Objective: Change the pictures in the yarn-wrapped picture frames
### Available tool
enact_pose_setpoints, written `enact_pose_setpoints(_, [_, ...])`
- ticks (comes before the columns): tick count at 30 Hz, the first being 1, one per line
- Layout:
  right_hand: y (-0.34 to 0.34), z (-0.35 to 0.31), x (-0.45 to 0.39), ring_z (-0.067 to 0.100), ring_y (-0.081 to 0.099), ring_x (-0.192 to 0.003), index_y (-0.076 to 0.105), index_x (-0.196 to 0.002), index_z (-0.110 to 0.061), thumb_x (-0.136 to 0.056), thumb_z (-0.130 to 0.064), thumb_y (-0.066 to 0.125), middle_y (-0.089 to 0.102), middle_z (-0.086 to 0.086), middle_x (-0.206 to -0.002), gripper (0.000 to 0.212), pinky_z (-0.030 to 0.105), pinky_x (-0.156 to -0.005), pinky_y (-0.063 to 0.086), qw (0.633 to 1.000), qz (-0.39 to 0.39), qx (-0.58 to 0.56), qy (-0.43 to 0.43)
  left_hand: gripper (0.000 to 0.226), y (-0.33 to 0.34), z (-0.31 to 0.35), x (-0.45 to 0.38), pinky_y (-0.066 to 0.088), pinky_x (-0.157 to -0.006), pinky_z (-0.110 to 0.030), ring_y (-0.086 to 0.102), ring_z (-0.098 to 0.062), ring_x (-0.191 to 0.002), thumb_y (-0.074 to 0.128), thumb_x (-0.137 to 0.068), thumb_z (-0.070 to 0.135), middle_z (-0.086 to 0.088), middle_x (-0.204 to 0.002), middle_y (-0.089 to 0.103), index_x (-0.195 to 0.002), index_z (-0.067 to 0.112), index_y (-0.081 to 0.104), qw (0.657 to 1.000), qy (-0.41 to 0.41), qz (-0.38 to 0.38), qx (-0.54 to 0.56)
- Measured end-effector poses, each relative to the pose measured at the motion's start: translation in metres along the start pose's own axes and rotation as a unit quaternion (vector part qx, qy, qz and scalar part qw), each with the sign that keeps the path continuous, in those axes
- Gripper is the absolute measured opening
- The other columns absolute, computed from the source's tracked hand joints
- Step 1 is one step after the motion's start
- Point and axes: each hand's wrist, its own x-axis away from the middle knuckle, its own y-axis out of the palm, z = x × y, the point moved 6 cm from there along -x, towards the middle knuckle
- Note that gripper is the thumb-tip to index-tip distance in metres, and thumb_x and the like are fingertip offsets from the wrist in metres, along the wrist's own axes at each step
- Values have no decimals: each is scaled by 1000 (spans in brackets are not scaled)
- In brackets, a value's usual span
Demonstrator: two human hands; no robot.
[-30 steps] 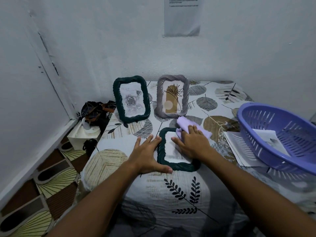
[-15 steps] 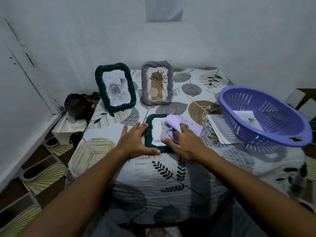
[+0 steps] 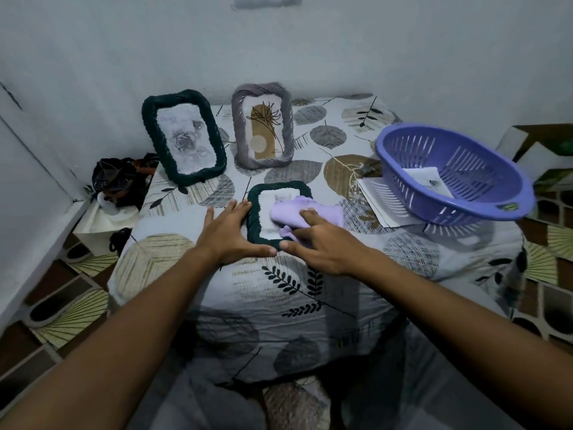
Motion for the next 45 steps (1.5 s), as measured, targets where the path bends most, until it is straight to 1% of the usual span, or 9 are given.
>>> enact_pose_setpoints(5, [12, -28, -19, 27, 7, -148, 53, -135, -28, -95, -62, 23, 14, 19, -158, 60, 47, -120, 8, 998, -37, -1, -51, 133, 1, 0, -2, -3, -118, -52, 10, -13, -148, 46, -42, 87, 0, -159, 21, -152, 15, 22, 1000, 8, 2, 4])
enact_pose_setpoints(11, [14, -43, -25, 26, 12, -147, 54, -135, -25, -97, -59, 17, 19, 20, -156, 63, 43, -119, 9, 999, -15, 8, -47, 123, 2, -4, -4, -5, -118, -52, 11, -12, -147, 46, -48, 82, 1, -158, 25, -151, 19, 23, 1000, 7, 8, 28])
enact_pose_setpoints(14, [11, -41, -28, 28, 10, -147, 44, -143, -24, -98, -57, 19, 16, 20, -157, 61, 40, -117, 7, 999, -11, 24, -30, 121, 1, -3, -4, -3, -118, -54, 14, -15, -147, 49, -46, 84, 2, -156, 29, -150, 26, 25, 999, 16, 12, 39])
enact_pose_setpoints(17, [12, -38, -46, 29, 9, -147, 36, -147, -25, -98, -57, 19, 16, 21, -157, 61, 42, -117, 7, 999, -7, 34, -24, 124, -1, -1, -3, -2, -117, -56, 16, -17, -147, 55, -42, 86, 6, -155, 32, -149, 31, 25, 999, 23, 12, 44])
enact_pose_setpoints(22, [10, -26, -78, 31, 5, -148, 29, -150, -27, -96, -61, 13, 11, 20, -158, 65, 45, -117, 4, 999, -4, 38, 0, 137, 1, -4, -3, -7, -118, -52, 10, -11, -147, 57, -36, 91, 5, -158, 25, -151, 25, 25, 999, 10, 4, 48])
enact_pose_setpoints(26, [10, -17, -106, 33, 1, -148, 25, -151, -20, -95, -64, 11, 6, 24, -158, 73, 46, -118, 3, 998, 1, 62, 15, 134, 2, -6, -4, -6, -118, -52, 11, -11, -147, 56, -37, 94, 3, -156, 30, -149, 26, 26, 999, 13, 5, 38])
enact_pose_setpoints(36, [-8, 24, -99, 36, 13, -145, 36, -147, -23, -90, -71, 12, 17, 23, -156, 78, 48, -116, 13, 989, 29, 119, 77, 137, 0, -3, 0, -7, -119, -50, 7, -8, -147, 50, -40, 94, 5, -160, 19, -152, 21, 22, 1000, 0, -7, 25])
enact_pose_setpoints(41, [-5, 6, -106, 37, 7, -146, 28, -150, -19, -90, -70, 12, 9, 27, -156, 80, 46, -118, 7, 991, 16, 118, 62, 136, 0, -3, 0, -6, -119, -51, 6, -9, -147, 51, -39, 94, 4, -159, 20, -152, 23, 21, 1000, 2, -12, 28])
enact_pose_setpoints(45, [7, -22, -92, 34, 6, -147, 20, -152, -24, -94, -65, 15, 6, 22, -158, 72, 45, -117, 6, 996, -27, 81, -9, 133, 0, -2, 0, -5, -119, -51, 8, -9, -147, 55, -41, 93, 4, -159, 23, -151, 26, 23, 999, 5, -6, 38])
